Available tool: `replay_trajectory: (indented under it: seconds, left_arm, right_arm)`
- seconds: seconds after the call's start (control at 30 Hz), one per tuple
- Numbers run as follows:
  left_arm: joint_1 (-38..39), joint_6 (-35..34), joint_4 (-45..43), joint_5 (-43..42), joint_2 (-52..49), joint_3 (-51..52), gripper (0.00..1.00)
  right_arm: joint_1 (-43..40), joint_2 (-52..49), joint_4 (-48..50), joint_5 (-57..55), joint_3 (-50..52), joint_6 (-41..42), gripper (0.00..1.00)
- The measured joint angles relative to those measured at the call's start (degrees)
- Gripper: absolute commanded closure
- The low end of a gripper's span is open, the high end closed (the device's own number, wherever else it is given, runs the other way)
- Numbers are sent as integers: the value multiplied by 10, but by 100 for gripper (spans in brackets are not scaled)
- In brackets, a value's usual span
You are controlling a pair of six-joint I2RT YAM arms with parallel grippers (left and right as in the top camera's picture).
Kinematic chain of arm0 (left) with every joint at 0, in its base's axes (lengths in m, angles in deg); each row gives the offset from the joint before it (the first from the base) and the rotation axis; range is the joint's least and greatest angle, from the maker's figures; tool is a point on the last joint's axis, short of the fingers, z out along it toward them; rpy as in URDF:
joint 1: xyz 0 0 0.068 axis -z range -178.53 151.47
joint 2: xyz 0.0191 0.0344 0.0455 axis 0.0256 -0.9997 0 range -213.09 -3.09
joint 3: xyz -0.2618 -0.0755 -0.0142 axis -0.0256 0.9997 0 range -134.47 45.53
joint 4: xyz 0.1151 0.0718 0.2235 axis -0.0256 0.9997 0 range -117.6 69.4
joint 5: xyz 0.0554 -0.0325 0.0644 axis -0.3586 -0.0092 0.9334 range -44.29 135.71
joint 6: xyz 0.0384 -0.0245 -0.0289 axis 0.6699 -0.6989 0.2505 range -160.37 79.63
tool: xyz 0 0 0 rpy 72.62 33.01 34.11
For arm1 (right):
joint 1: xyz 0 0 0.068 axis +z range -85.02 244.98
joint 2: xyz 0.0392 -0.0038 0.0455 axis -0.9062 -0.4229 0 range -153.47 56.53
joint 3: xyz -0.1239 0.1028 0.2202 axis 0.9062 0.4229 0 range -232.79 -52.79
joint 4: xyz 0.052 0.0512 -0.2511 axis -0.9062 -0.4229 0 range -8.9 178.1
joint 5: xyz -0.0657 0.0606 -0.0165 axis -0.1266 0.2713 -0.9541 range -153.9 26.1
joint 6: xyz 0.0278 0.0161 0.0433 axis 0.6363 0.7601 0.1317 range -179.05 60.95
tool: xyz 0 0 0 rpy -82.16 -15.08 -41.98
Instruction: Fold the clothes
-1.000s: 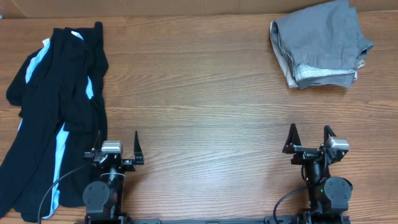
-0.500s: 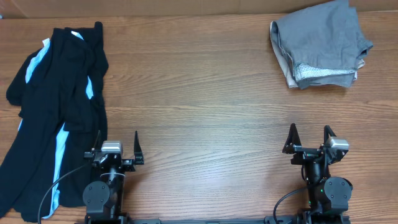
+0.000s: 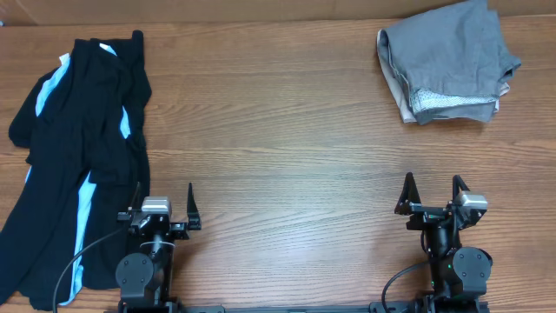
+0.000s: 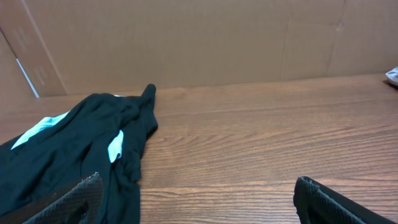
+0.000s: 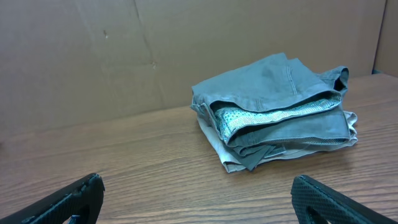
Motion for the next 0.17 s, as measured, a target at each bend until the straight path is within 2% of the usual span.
replay_trajectory:
  seconds: [0.17]
  left_arm:
    - [0,0,0,0,0,0,0]
  right_arm:
    - [0,0,0,0,0,0,0]
